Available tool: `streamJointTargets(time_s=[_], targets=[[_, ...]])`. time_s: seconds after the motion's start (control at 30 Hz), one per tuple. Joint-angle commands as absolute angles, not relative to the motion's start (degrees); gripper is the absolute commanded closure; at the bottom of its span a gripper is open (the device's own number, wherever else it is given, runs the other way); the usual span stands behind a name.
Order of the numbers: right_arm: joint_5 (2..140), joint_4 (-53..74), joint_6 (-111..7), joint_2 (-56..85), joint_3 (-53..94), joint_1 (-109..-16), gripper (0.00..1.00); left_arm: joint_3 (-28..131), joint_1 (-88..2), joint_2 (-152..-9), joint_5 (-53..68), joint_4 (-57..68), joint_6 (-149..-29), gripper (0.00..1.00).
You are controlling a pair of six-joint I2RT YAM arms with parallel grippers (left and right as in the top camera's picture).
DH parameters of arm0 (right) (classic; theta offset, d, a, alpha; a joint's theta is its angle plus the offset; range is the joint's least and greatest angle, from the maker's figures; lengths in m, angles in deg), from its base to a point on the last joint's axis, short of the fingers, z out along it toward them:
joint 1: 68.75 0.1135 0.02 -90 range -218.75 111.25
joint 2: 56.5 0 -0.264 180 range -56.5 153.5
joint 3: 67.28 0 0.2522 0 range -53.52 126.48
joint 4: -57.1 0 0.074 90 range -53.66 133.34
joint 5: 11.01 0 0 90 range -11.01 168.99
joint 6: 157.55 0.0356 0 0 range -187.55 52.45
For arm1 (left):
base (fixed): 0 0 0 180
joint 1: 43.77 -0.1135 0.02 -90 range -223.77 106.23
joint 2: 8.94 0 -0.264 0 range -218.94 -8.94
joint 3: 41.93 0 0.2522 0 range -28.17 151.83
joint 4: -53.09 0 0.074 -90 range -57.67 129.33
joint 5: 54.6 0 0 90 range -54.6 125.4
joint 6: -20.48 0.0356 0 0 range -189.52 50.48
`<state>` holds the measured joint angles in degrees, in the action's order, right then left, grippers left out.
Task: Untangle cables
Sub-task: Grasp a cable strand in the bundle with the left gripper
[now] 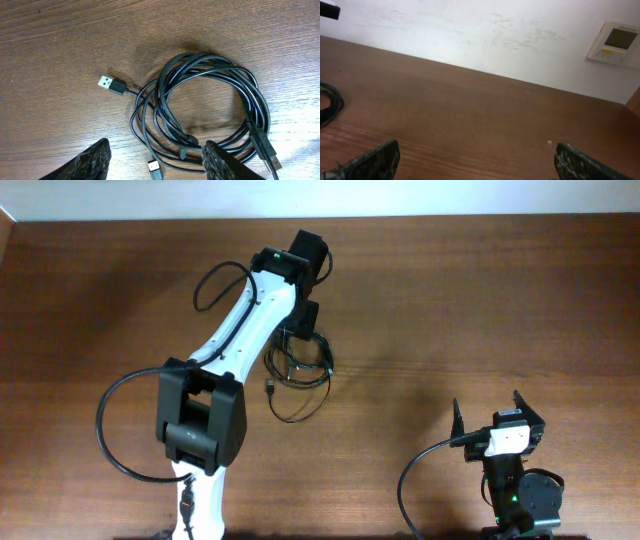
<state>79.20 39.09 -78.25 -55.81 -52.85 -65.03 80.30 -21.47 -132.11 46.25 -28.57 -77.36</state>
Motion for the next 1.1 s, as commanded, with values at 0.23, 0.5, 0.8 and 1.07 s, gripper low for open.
streamJointTargets(time_s=[0.23,0.5,0.8,1.07], targets=[[79.7,38.83,-78.2,-56.18,-53.2,-65.4,0.01,81.11,-21.82,-141.25,37.68,-28.66,-77.82,0.68],[79.7,38.83,-78.2,-56.18,-53.2,-65.4,0.02,81.06,-21.82,-141.25,42.84,-30.39,-90.71,0.67],[79.7,38.83,-78.2,-56.21,-53.2,-65.4,0.02,80.63,-21.82,-141.88,42.88,-29.99,-94.41,0.76],[79.7,38.83,-78.2,-56.18,-53.2,-65.4,0.01,80.56,-21.82,-143.83,42.69,-30.34,-94.38,0.69]])
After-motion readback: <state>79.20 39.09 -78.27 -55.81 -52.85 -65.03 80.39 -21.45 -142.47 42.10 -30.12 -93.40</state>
